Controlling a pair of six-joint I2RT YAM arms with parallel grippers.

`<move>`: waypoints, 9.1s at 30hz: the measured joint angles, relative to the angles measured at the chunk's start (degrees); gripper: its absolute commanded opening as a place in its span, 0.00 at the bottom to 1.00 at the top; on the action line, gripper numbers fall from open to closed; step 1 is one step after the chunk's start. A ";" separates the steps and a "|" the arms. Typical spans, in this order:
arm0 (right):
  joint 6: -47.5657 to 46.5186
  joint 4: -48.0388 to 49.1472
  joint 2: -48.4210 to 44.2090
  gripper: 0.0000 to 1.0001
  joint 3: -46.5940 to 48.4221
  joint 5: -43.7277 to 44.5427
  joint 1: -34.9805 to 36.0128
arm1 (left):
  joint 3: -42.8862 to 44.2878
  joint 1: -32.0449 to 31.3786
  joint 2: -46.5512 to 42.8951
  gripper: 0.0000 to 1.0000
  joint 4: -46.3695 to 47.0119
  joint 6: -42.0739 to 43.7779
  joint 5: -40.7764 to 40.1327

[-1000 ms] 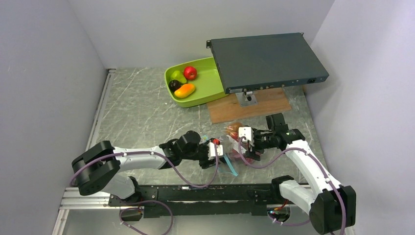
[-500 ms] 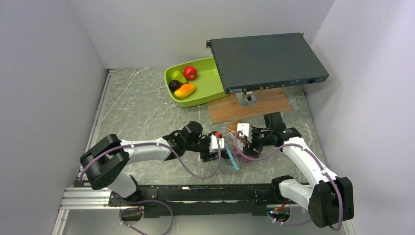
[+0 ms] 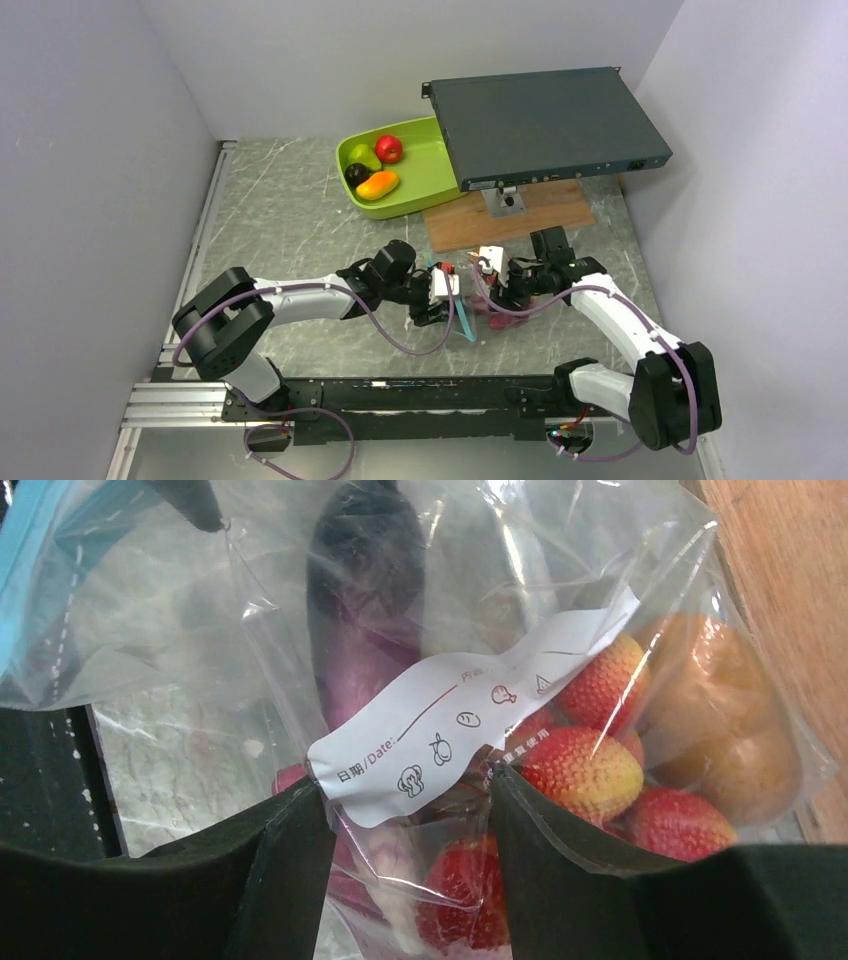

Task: Open the zip-top bag and remove the fake food
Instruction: Pick up the fake vegetable from the zipper food storage bag, then place the fake vegetable in the bin.

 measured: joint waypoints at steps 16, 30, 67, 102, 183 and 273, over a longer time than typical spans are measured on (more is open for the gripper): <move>2.62 1.70 2.54 0.52 0.04 0.24 3.65 | 2.75 3.63 3.21 0.75 -0.26 2.27 0.46; 2.67 1.66 3.69 0.50 0.48 -0.22 3.67 | 14.84 6.43 10.84 0.74 -15.04 13.46 11.26; 7.82 2.78 7.56 0.47 3.02 -3.26 6.23 | 5.64 7.43 11.82 0.86 -3.91 20.31 8.79; 4.35 0.92 0.52 0.61 2.16 -1.68 2.64 | 3.50 7.10 -1.51 0.00 -9.20 0.74 3.80; -11.37 -10.43 -10.54 0.74 1.49 -4.68 -3.87 | -5.62 7.04 -36.44 0.00 -33.57 -48.76 -46.03; -11.89 -10.47 -10.38 0.75 1.49 -4.72 -5.01 | 32.22 29.46 11.96 0.99 -24.68 -39.67 -41.42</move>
